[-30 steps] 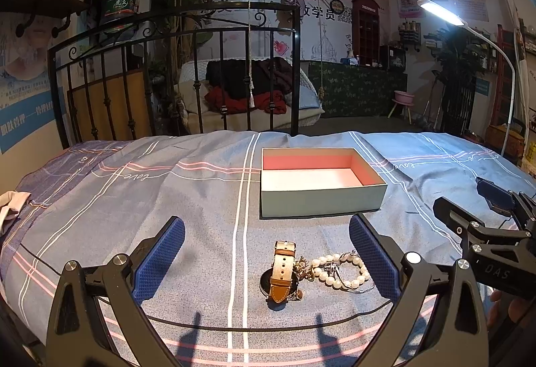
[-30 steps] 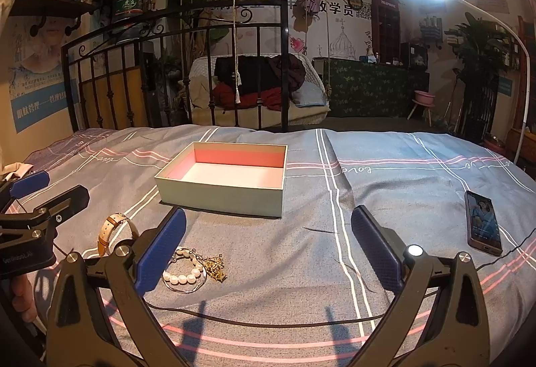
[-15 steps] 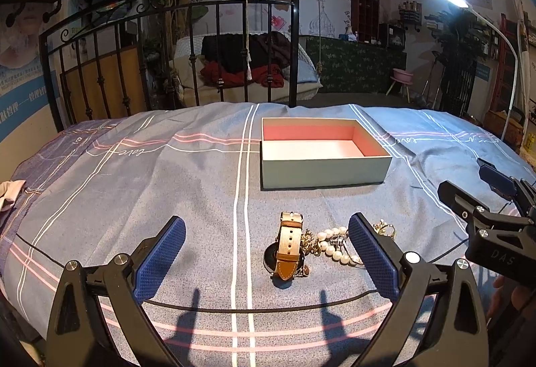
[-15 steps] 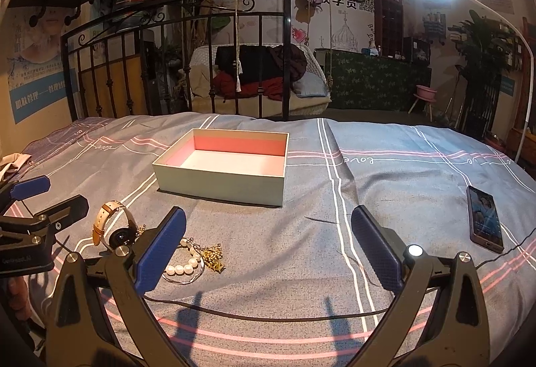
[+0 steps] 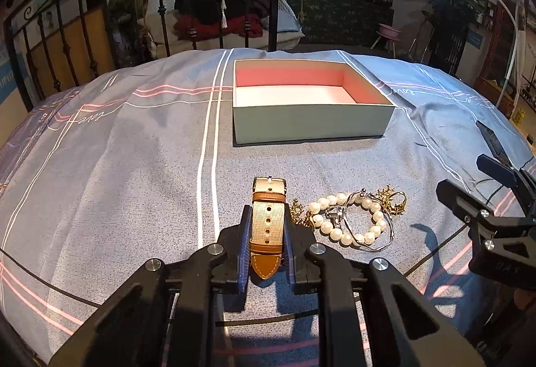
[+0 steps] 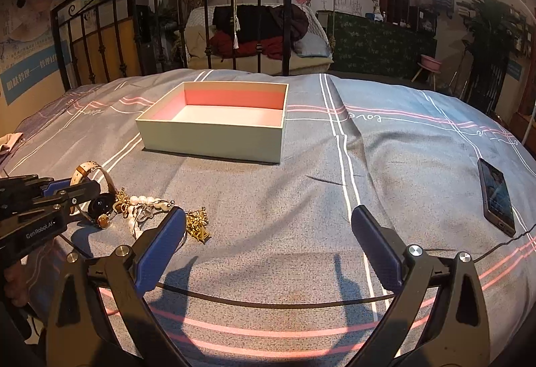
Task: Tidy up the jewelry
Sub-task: 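Grasp the tan-strap watch with the left gripper while the right gripper approaches the gold charms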
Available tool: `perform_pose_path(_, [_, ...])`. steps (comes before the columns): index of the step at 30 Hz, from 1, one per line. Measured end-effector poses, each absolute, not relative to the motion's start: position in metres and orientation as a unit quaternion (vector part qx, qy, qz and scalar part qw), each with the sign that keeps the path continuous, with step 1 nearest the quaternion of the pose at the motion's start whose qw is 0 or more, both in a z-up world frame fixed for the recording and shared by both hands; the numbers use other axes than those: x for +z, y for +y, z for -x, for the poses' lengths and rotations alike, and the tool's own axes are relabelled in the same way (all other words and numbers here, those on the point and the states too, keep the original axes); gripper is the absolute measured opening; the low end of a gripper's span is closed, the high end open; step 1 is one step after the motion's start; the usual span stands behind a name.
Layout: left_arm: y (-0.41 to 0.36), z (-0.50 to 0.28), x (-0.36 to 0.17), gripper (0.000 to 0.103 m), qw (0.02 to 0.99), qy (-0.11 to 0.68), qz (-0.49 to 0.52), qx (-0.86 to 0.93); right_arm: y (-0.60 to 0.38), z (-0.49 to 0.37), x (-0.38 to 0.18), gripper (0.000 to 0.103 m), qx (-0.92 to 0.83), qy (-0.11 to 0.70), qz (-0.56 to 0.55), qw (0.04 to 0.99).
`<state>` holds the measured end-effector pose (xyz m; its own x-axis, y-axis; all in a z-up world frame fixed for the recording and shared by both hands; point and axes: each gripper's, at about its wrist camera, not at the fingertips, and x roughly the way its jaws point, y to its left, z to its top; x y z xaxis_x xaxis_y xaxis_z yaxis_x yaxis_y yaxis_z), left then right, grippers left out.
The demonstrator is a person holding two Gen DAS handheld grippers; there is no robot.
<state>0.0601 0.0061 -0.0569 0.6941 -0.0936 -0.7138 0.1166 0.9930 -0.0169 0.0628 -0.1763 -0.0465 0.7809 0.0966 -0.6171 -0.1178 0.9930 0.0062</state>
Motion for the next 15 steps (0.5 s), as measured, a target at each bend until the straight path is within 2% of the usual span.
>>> perform_pose_path(15, [0.004,-0.064,-0.053,0.016,0.922,0.381,0.002,-0.062,-0.177,-0.059,-0.061,0.097,0.099,0.36,-0.001,0.928])
